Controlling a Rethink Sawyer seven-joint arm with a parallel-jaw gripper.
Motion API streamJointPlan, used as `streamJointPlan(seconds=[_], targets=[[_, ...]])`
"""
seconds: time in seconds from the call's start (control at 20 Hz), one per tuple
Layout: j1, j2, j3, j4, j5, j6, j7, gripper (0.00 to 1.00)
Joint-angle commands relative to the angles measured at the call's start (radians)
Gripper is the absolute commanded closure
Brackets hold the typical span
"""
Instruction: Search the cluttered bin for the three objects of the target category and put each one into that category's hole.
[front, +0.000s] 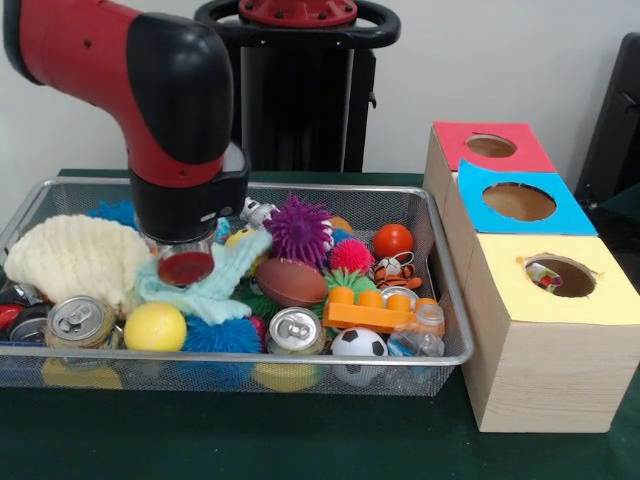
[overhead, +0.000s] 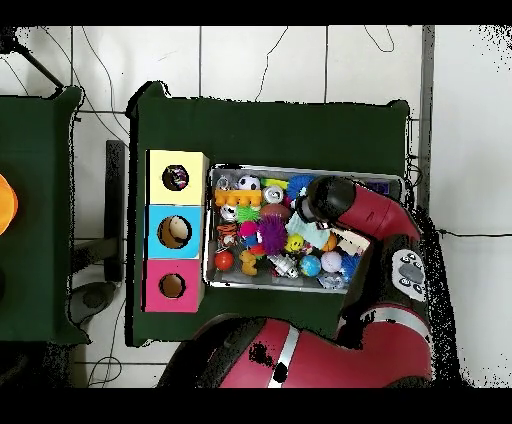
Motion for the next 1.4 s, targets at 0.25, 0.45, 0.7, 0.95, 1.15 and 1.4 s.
streamJointPlan(seconds=[0.25,0.45,0.7,0.95,1.15,1.4], targets=[[-0.032,0.003,0.039,-0.252,-0.096,0.095,-0.096,1.00],[-0.042,-0.003,0.055,-0.253,-0.123,0.088,-0.091,1.00],[-0.057,-0.006,0.079,-0.231,-0.138,0.065,-0.076,1.00],[-0.079,-0.022,0.110,-0.185,-0.128,0.027,-0.065,1.00],[-0.096,-0.062,0.113,-0.122,-0.127,0.046,-0.080,1.00],[-0.090,-0.123,0.096,-0.083,-0.130,0.121,-0.087,1.00]])
